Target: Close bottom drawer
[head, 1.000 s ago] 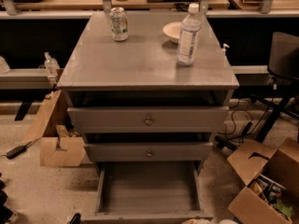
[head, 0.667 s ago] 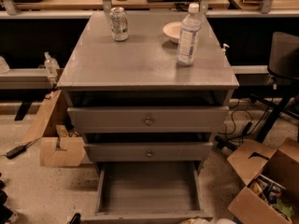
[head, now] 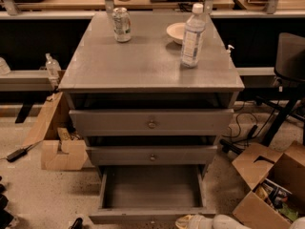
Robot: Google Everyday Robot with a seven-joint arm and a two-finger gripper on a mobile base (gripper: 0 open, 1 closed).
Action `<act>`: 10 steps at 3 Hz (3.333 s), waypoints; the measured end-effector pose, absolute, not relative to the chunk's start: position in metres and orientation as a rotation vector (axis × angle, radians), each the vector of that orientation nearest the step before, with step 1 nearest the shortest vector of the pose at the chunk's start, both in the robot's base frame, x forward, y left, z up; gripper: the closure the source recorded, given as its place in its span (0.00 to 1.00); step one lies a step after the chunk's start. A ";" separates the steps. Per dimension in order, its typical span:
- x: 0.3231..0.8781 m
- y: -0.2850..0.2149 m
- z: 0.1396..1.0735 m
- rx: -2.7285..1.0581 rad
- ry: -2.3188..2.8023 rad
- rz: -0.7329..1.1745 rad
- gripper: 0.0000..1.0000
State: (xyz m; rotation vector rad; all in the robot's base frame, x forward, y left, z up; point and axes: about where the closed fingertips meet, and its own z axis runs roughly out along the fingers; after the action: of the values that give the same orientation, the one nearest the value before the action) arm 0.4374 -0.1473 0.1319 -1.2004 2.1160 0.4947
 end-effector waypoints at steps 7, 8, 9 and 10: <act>0.397 -0.109 0.118 -1.272 2.066 0.576 1.00; 0.433 -0.103 0.112 -1.297 1.997 0.589 1.00; 0.481 -0.101 0.108 -1.313 1.950 0.583 1.00; 0.491 -0.102 0.106 -1.319 1.946 0.575 1.00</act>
Offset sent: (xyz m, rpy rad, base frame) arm 0.1189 0.0591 0.0259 0.0001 -0.1357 0.1538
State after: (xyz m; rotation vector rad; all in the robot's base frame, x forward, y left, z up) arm 0.4909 -0.1024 0.1065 -1.3193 1.9463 0.5751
